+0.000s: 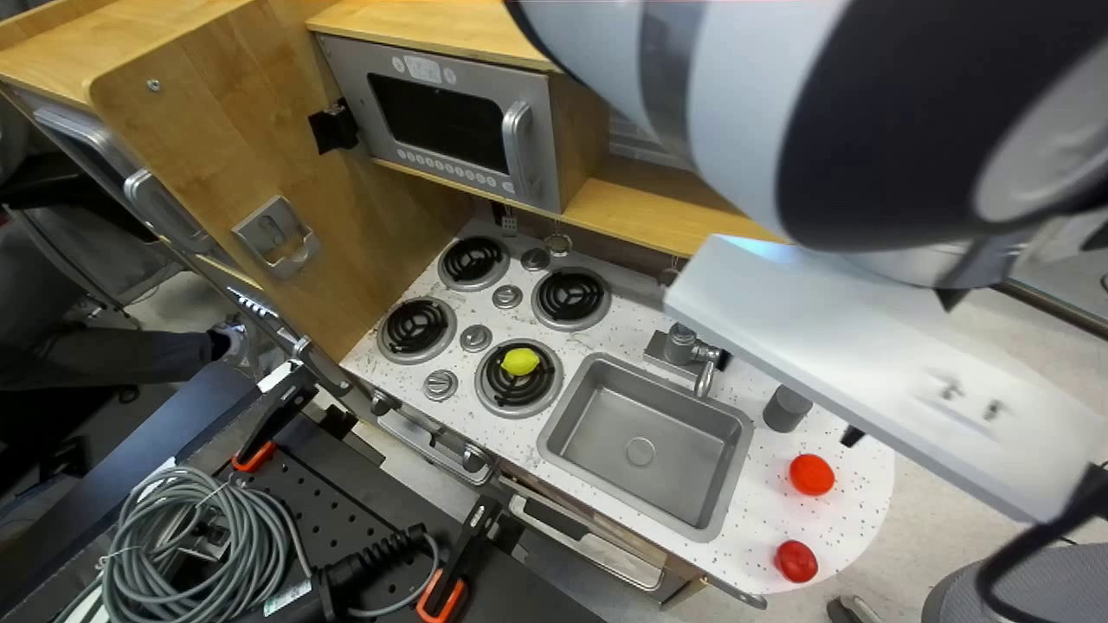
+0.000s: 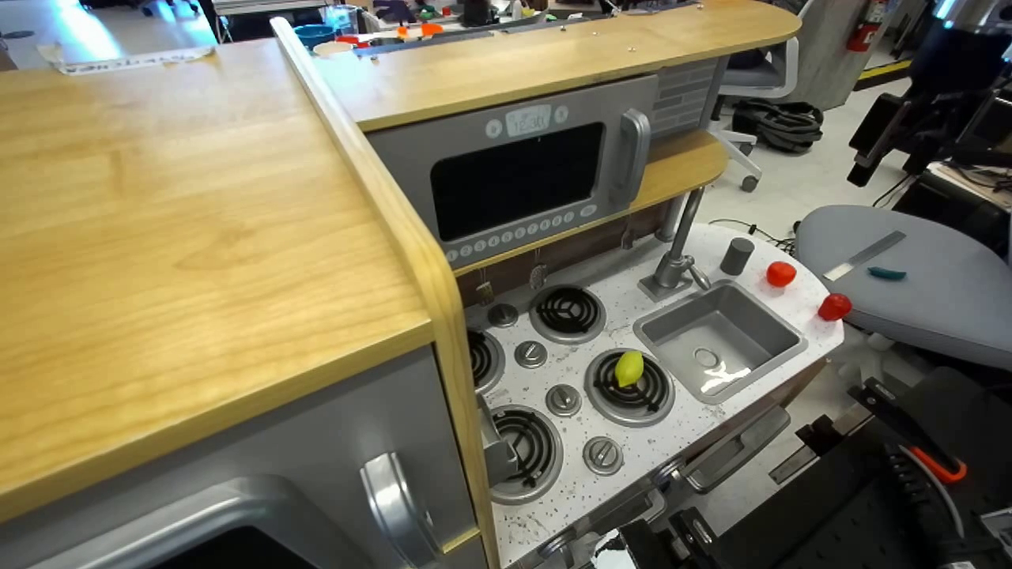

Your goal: Put the orange object in the sink

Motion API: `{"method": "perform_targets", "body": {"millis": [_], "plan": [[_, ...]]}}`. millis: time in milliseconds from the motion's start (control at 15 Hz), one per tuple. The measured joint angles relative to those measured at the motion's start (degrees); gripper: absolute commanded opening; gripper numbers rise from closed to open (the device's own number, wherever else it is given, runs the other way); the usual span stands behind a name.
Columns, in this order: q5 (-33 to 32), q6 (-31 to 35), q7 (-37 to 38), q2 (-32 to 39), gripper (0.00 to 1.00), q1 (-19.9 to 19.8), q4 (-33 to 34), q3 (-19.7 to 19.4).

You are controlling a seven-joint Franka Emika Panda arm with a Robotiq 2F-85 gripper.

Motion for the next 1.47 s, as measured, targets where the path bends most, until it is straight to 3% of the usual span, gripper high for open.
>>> {"method": "perform_targets", "body": {"millis": [467,933,1467], "plan": [[0.17,0.68,0.2,12.11,1.0,-6.83,12.91,0.32],[0.26,1.56,3.63,22.87,1.0,-7.15,21.57,2.83],[-0.11,9.4,6.09,35.44,1.0,-7.15,30.92,2.51]]}}
